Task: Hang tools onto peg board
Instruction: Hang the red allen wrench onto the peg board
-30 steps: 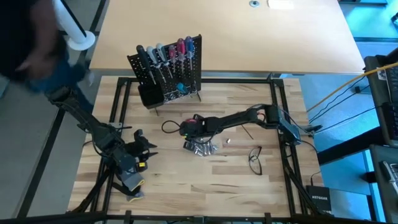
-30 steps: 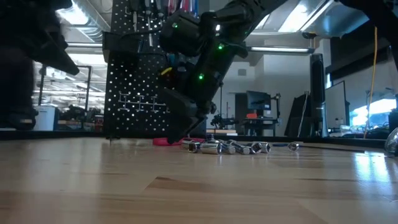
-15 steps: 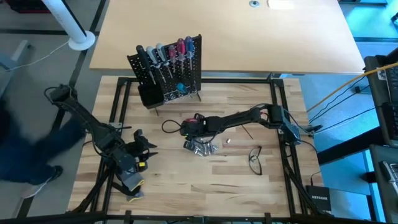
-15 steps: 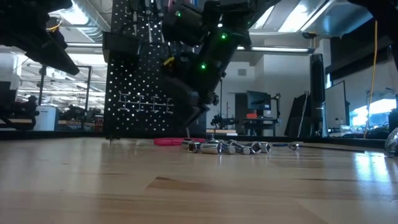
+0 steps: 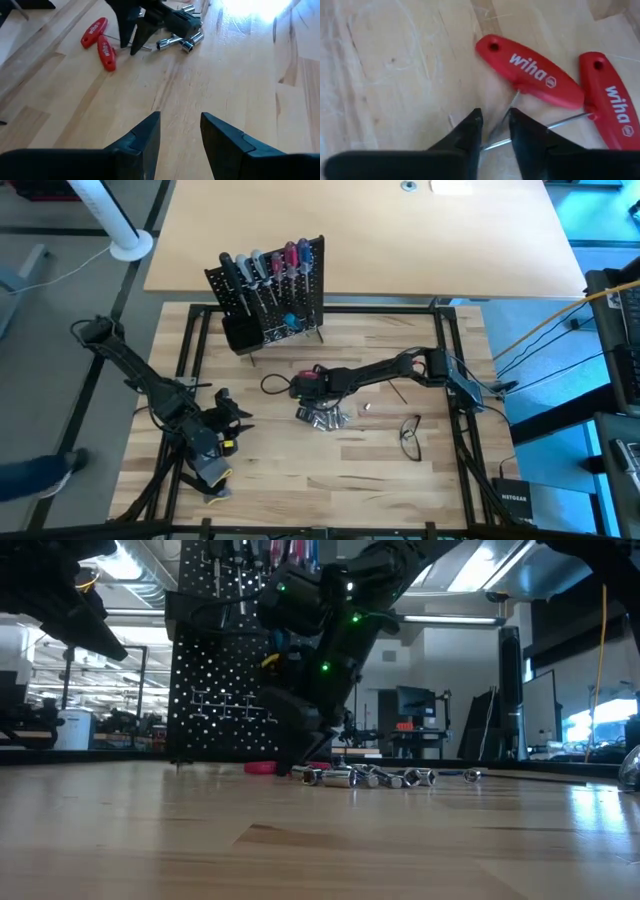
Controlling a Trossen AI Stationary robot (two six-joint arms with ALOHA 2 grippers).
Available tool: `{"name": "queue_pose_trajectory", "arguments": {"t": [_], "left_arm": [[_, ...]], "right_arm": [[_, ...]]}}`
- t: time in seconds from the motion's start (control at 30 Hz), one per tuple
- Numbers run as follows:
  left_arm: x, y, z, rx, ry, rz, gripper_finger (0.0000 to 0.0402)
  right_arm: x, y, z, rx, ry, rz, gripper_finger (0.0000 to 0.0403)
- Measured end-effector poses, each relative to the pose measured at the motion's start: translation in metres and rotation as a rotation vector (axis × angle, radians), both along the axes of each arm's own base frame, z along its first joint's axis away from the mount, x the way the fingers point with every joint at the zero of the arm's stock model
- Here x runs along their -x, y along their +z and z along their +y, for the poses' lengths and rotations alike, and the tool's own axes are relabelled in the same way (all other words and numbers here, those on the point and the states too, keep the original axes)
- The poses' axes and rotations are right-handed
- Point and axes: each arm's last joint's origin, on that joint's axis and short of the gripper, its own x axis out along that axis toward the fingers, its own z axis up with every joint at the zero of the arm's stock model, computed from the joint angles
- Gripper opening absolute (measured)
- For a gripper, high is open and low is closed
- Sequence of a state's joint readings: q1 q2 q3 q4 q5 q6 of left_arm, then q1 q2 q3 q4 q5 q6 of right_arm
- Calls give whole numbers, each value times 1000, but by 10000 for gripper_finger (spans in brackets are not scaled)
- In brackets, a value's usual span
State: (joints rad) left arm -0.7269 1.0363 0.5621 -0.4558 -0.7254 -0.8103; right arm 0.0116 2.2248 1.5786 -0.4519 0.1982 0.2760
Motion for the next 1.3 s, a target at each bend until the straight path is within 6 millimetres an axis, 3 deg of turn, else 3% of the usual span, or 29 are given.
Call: {"name": "queue_pose_trajectory", "arguments": {"t": [0.17,0.63,0.83,1.13,1.3], "left_arm": [[0,0,0,3,1,-2,129],[0,0,0,4,1,-3,129],[0,0,0,7,3,-5,129],[-3,6,-5,-23,-6,-87,129],[0,10,-8,-97,72,-195,129]], "right_arm": [[0,0,0,6,23,5,14],[0,10,1,75,45,-25,4],[1,29,11,118,73,-72,3],[9,73,32,211,116,-169,1],[15,99,47,226,154,-243,1]]}}
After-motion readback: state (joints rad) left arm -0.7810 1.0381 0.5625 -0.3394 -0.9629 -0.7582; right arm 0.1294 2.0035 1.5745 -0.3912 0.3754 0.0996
